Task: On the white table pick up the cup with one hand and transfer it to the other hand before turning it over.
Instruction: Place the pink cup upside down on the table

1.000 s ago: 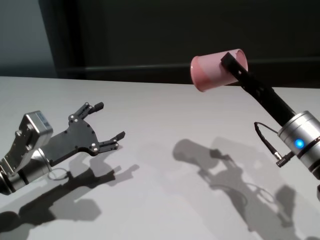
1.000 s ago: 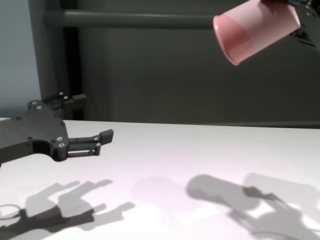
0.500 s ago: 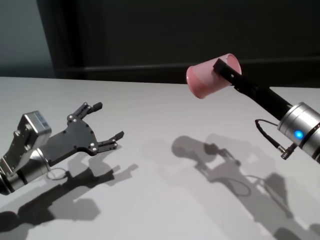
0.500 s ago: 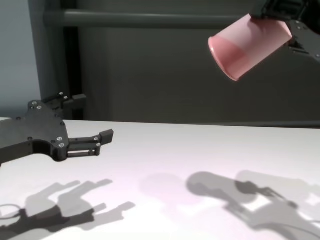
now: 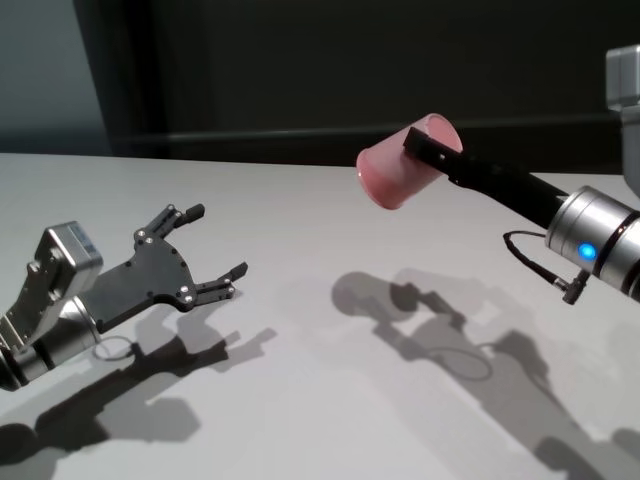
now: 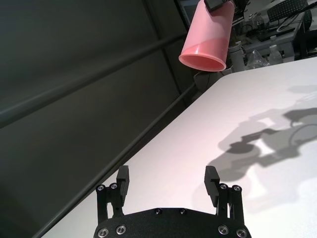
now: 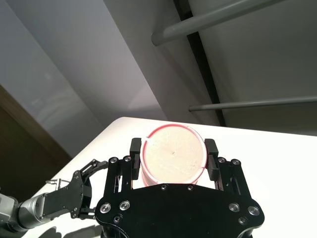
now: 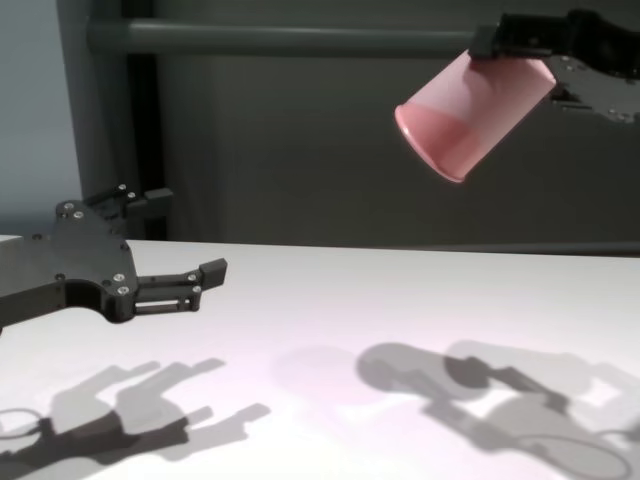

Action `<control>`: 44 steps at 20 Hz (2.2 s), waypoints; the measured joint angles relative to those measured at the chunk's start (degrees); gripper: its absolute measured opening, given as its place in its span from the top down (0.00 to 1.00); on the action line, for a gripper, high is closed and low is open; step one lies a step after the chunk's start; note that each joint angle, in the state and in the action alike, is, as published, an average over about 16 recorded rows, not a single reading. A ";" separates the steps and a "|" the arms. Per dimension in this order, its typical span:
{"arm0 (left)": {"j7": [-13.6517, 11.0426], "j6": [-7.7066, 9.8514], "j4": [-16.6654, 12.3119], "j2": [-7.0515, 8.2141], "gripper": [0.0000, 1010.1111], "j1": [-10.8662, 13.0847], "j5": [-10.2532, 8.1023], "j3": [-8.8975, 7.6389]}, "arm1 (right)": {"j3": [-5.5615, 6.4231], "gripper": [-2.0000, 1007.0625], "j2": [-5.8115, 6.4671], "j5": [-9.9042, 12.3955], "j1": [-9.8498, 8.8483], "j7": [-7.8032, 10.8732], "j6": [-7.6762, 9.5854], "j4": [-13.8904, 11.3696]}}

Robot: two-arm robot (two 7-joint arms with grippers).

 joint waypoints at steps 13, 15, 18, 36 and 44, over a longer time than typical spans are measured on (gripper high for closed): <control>0.00 0.00 0.00 0.00 0.01 0.00 0.00 0.00 | -7.44 0.27 2.19 -1.69 6.66 -1.99 8.82 0.98; 0.00 0.00 0.00 0.00 0.01 0.00 0.00 0.00 | -8.67 0.27 2.33 -2.13 7.57 -2.15 10.10 1.30; 0.00 0.00 0.00 0.00 0.01 0.00 0.00 0.00 | -10.47 0.27 2.44 -2.94 8.88 -2.24 11.91 1.86; 0.00 0.00 0.00 0.00 0.01 0.00 0.00 0.00 | -16.74 0.27 -0.32 -10.27 13.38 0.57 16.24 6.81; 0.00 0.00 0.00 0.00 0.01 0.00 0.00 0.00 | -18.24 0.27 -2.61 -13.45 14.79 2.67 16.46 10.23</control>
